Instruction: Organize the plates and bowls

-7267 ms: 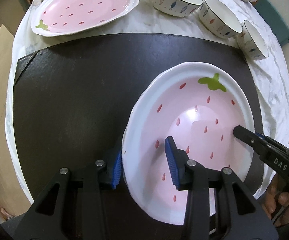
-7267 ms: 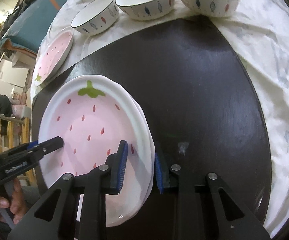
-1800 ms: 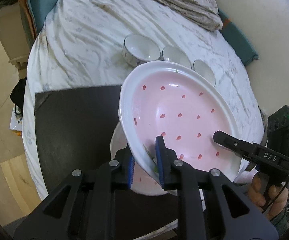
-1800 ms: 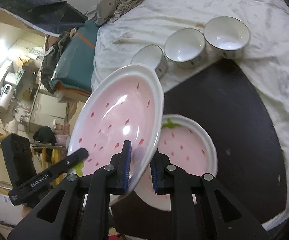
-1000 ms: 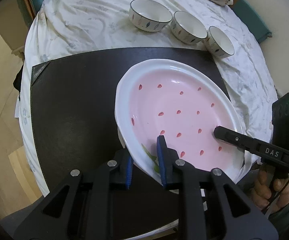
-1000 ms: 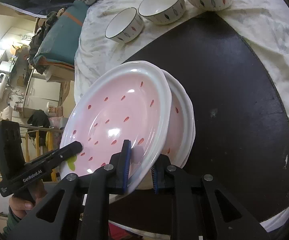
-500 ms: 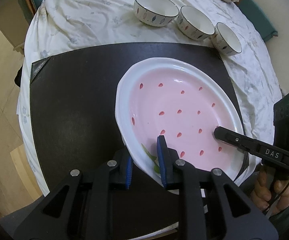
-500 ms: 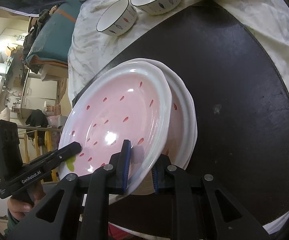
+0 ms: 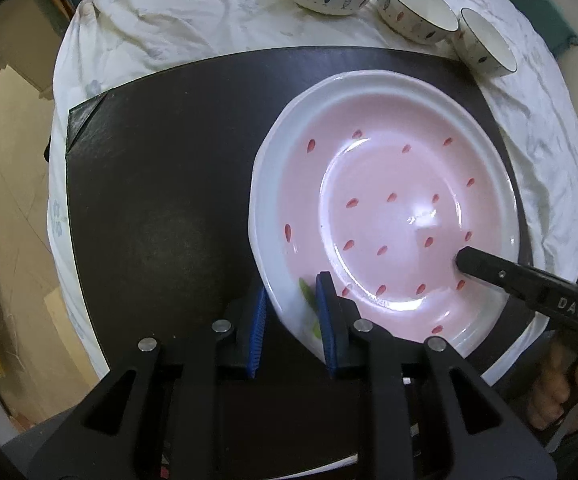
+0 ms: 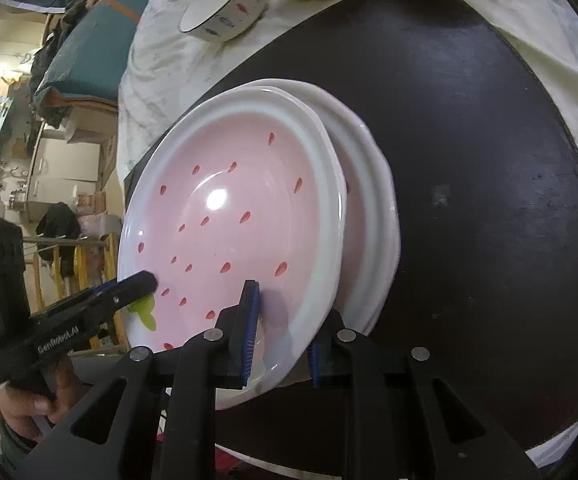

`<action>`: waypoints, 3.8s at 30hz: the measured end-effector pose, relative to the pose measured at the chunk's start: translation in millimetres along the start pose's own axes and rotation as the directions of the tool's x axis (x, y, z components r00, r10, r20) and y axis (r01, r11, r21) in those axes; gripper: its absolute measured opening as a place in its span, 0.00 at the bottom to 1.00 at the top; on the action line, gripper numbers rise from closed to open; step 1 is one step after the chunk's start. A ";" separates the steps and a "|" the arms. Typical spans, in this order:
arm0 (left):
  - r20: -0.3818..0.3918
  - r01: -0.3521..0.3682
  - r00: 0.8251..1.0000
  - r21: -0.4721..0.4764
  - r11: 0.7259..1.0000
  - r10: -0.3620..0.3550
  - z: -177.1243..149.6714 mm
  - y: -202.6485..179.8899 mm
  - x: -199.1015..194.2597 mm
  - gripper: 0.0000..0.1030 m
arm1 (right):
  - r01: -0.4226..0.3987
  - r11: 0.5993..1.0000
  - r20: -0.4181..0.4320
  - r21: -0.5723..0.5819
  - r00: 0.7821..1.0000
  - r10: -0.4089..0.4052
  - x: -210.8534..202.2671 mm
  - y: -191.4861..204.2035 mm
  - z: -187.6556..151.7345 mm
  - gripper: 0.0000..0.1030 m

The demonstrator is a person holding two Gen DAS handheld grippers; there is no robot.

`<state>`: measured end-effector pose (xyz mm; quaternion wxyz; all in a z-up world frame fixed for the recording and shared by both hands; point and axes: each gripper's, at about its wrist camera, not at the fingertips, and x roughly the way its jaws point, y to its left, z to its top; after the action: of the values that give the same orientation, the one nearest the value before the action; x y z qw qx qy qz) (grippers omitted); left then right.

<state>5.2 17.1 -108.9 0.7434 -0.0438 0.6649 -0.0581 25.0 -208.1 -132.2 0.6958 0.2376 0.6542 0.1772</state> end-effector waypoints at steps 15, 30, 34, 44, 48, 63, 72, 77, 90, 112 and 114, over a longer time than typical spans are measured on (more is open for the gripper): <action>0.015 -0.046 0.999 0.028 0.999 0.046 2.0 -2.9 0.0 0.20 | 0.024 0.999 -0.039 -0.028 0.999 -0.025 -2.8 2.8 -0.9 0.22; 0.014 -0.055 0.998 0.036 0.998 0.055 4.2 -8.5 2.2 0.20 | -0.003 1.000 -0.047 -0.014 0.999 0.003 -13.8 -5.0 -4.1 0.21; 0.012 -0.052 0.999 0.040 0.998 0.051 3.7 -10.1 3.0 0.20 | -0.008 1.000 -0.051 -0.025 0.999 0.006 -17.3 -4.0 -5.5 0.21; 0.012 -0.047 0.999 0.040 0.998 0.047 4.2 -8.0 3.0 0.21 | 0.021 1.000 -0.053 -0.013 0.998 -0.021 -23.7 -9.8 -7.2 0.21; -0.002 -0.032 0.999 0.031 0.999 0.032 3.5 -7.6 4.6 0.21 | 0.032 0.999 -0.039 -0.007 0.999 -0.032 -25.2 -11.3 -6.6 0.21; 0.019 -0.060 0.998 0.043 0.997 0.059 2.7 -7.1 2.8 0.29 | 0.222 0.971 0.061 -0.093 0.974 -0.217 -13.9 2.2 7.5 0.24; 0.159 -0.040 0.987 0.016 0.999 0.037 3.3 -9.5 -28.9 0.62 | 0.212 0.973 0.083 -0.087 0.975 -0.205 -19.0 5.7 4.9 0.25; 0.255 -0.047 0.966 0.030 0.998 0.038 3.4 -17.6 -44.3 0.78 | 0.208 0.975 0.105 -0.082 0.974 -0.199 -24.2 7.9 5.1 0.26; 0.300 -0.034 0.953 -0.002 0.999 0.034 5.6 -11.6 -61.3 0.97 | 0.137 0.990 0.188 -0.038 0.974 -0.128 -42.1 12.4 6.0 0.64; 0.393 -0.076 0.913 -0.102 0.992 0.111 65.8 7.7 -101.5 1.00 | 0.098 0.987 0.280 -0.126 0.958 -0.059 -73.6 45.3 56.4 0.77; 0.395 -0.082 0.912 -0.094 0.992 0.112 76.2 6.4 -100.2 1.00 | 0.098 0.987 0.291 -0.125 0.955 -0.058 -76.0 45.7 66.5 0.77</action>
<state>70.2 36.9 -2.7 0.8630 -0.0495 0.5025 0.0141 87.9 -219.4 -41.6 0.8043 0.1860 0.5417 0.1579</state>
